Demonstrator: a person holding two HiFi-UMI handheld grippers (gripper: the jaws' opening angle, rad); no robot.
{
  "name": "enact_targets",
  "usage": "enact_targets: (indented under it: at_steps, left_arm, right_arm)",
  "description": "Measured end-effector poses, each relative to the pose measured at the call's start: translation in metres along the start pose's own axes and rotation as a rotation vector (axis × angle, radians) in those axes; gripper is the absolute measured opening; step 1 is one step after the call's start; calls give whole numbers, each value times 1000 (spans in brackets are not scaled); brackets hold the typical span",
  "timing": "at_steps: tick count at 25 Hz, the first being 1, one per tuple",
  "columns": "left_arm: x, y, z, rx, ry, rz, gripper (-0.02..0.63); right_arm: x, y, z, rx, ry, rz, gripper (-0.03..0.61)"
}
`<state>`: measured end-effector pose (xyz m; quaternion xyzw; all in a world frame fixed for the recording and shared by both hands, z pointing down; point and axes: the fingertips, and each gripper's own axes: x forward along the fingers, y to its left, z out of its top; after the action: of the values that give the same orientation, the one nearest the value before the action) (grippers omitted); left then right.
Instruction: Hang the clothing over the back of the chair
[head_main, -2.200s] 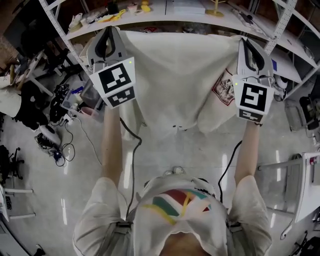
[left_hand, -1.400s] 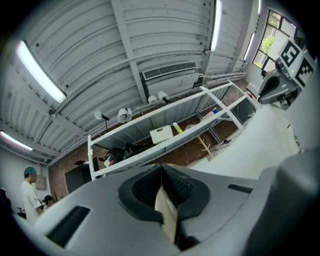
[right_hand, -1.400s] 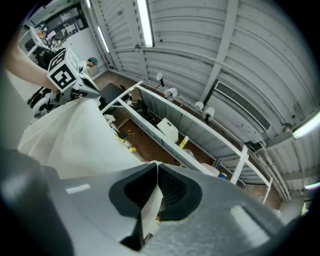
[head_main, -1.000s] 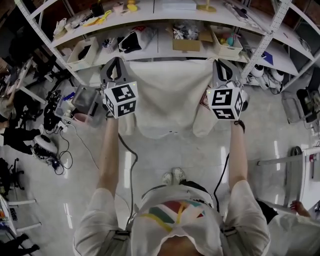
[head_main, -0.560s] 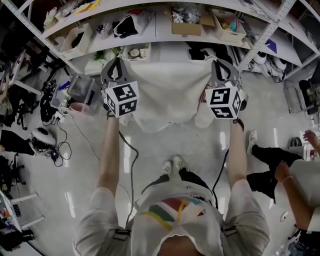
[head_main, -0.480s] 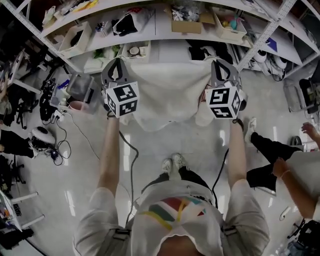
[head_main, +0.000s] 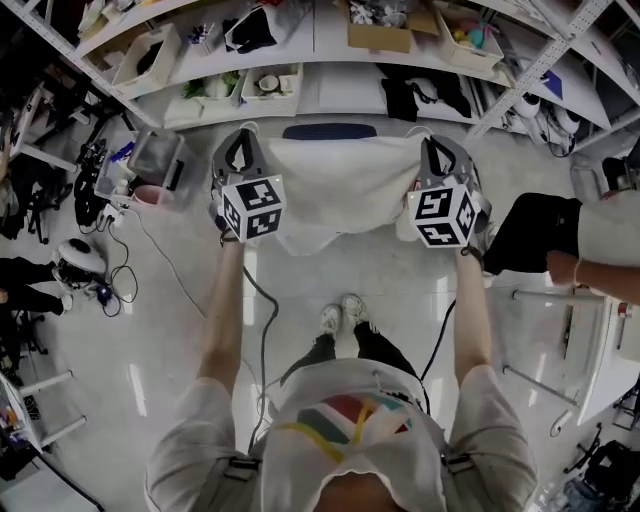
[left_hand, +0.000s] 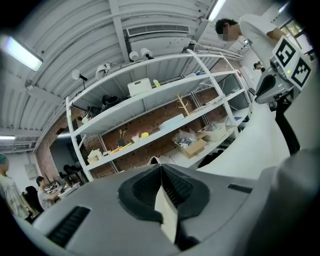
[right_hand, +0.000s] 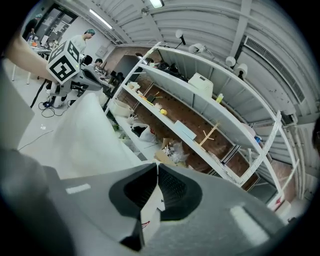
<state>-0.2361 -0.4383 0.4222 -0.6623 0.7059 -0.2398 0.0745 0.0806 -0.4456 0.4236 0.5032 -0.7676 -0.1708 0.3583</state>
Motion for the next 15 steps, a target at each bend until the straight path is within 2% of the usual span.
enact_targets:
  at_steps: [15]
  left_arm:
    - [-12,-43,-94,25,177,-77,15]
  right_arm:
    - [9,73,-69,13,135,140,12]
